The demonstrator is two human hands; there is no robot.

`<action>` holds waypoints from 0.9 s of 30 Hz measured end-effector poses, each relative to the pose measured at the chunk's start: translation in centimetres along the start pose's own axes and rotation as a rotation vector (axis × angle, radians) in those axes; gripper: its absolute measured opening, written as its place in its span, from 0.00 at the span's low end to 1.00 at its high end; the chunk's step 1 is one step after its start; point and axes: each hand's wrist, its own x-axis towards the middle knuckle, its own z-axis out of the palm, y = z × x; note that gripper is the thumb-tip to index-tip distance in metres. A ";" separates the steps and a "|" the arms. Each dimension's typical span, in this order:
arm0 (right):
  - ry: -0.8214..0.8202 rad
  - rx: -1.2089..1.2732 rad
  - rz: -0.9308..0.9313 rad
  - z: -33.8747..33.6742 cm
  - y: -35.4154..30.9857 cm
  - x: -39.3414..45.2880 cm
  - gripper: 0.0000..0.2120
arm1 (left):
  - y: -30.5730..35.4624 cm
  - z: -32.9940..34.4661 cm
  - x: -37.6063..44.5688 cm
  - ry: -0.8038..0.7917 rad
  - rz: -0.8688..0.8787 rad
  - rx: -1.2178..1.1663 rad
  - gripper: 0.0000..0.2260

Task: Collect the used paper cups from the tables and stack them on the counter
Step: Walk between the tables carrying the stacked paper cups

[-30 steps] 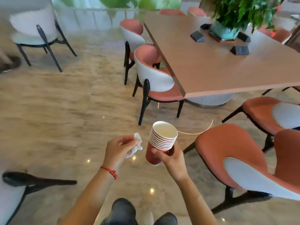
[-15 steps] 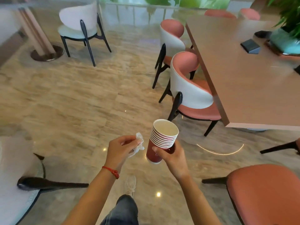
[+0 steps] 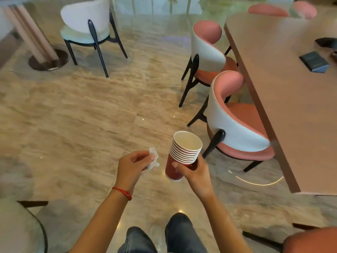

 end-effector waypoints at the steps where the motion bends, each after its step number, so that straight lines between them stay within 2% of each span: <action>1: -0.006 -0.001 0.007 0.2 -0.2 1.6 0.25 | 0.3 0.2 1.4 0.008 -0.004 0.001 0.09; 7: -0.077 -0.010 -0.002 0.8 -1.1 12.6 0.30 | 2.8 2.3 10.6 0.082 0.029 0.006 0.07; 18: -0.226 -0.046 -0.067 1.7 -7.2 33.2 0.32 | 10.6 6.1 26.4 0.241 0.062 -0.069 0.04; 27: -0.325 -0.071 -0.034 7.1 -8.2 43.6 0.28 | 13.1 4.0 36.3 0.360 0.023 -0.109 0.05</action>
